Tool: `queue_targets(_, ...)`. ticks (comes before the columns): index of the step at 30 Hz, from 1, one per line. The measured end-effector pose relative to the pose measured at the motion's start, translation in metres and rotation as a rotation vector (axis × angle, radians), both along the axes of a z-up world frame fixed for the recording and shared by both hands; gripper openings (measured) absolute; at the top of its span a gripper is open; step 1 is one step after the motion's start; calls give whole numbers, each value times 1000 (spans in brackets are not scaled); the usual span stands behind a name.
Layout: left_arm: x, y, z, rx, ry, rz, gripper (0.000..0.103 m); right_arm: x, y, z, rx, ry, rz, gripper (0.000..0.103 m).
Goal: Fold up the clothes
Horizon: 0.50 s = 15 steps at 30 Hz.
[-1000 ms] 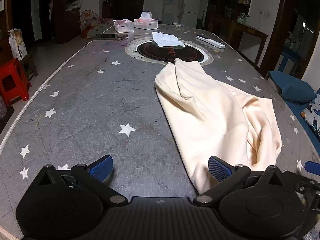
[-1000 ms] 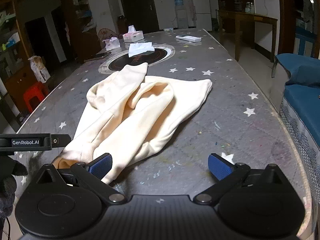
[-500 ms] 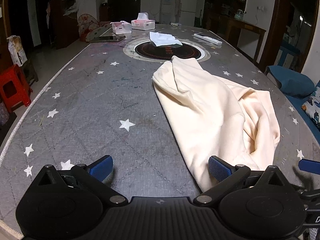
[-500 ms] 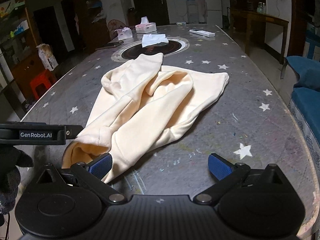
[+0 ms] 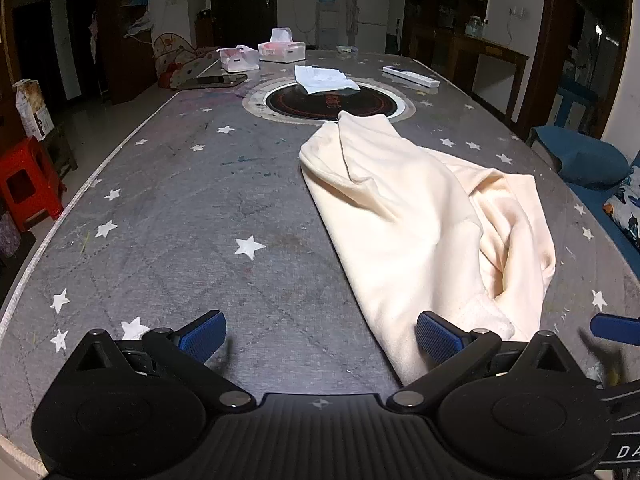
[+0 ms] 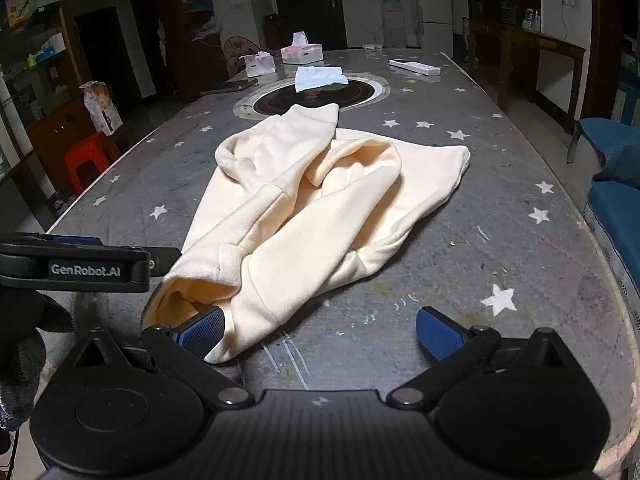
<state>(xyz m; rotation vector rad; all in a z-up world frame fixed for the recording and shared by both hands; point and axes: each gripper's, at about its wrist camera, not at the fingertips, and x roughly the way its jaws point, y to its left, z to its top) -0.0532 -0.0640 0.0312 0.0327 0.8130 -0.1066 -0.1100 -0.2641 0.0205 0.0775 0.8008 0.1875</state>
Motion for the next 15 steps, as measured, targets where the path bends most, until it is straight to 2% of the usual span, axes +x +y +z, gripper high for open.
queue_targets(15, 5, -3, 0, 15, 4, -5, 103, 4, -1, -2, 19, 1, 5, 103)
